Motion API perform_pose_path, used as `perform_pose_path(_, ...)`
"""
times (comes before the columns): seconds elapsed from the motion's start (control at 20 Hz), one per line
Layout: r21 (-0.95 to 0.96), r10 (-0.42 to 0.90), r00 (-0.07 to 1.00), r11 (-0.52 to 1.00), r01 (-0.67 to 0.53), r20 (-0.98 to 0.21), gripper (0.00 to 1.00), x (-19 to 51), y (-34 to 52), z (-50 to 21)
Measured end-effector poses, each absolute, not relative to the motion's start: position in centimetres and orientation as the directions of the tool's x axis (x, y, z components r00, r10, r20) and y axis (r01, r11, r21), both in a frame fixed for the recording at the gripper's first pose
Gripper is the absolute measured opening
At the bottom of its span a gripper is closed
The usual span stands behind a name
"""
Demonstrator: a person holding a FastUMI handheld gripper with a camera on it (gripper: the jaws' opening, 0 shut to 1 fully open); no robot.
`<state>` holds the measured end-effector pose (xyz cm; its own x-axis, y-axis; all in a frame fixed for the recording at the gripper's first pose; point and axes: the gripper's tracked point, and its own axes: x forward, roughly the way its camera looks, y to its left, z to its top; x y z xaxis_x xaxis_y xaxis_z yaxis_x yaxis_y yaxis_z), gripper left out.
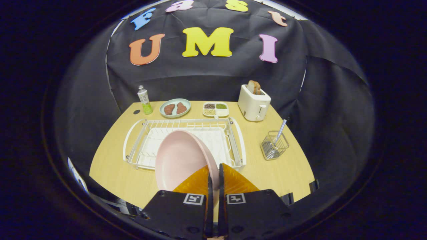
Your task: Take the plate from the dish rack, then take the spoon from the basket and place it into the plate.
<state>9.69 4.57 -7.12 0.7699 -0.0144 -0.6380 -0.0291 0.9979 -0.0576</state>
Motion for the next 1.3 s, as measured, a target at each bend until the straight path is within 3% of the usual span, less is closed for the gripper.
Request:
perform_pose_path(0.65,0.126,0.069,0.693,0.991,0.033,-0.718,0.11,6.7,0.5,-22.3)
perform_pose_path(1.05,0.202,0.161,0.637,0.979,-0.008,-0.754,0.19,7.1,-1.6,-26.7)
perform_pose_path(1.3,0.169,0.123,0.646,0.986,0.009,-0.753,0.23,7.6,-3.0,-27.1)
